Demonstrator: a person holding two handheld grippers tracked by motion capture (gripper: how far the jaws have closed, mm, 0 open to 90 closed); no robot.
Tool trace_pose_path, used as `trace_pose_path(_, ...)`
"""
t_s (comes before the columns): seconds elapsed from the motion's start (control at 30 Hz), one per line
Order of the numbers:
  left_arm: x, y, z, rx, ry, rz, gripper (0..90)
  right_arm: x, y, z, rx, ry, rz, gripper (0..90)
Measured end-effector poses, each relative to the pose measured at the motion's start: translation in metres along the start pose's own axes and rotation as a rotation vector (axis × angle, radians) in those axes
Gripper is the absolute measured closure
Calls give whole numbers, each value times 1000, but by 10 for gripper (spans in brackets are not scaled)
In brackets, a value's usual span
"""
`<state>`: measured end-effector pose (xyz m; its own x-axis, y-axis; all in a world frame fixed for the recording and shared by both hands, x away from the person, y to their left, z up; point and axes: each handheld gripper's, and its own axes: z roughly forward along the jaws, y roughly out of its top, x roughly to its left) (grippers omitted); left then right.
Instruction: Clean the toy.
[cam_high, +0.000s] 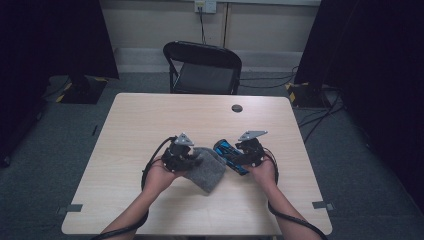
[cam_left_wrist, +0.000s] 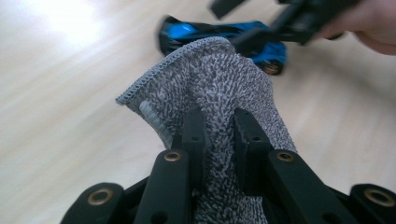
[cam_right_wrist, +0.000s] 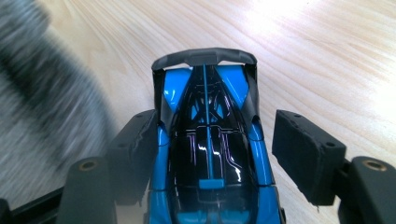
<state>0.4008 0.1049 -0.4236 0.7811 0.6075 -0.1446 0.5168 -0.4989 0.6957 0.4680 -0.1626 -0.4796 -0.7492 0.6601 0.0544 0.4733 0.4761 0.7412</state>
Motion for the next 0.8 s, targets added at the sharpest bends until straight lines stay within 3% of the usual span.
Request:
trace_pose_path(0.03, -8, -3, 5, 8, -17, 15, 768, 1, -1, 3, 13, -9, -11, 331)
trace_pose_path(0.2, -22, -5, 16, 31, -48, 43, 768, -1, -6, 4, -12, 8, 9, 341)
trace_pose_path(0.3, -27, -4, 21, 26, -60, 39, 768, -2, -7, 4, -19, 12, 22, 343)
trace_pose_path(0.43, -42, 1, 35, 36, -105, 45, 768, -1, -7, 4, -16, 7, 18, 343)
trace_pose_path(0.57, -49, 6, 45, 47, -101, 71, 768, -1, -7, 4, -15, 7, 20, 342)
trace_pose_path(0.6, -50, 8, 54, 50, -97, 56, 767, -2, -8, 4, -19, 8, 20, 343)
trace_pose_path(0.73, -50, 11, 72, 104, -20, 84, 766, -1, -9, 4, -26, 5, 23, 343)
trace_pose_path(0.8, -48, 10, 79, 114, -2, 75, 766, -1, -9, 4, -30, 7, 21, 343)
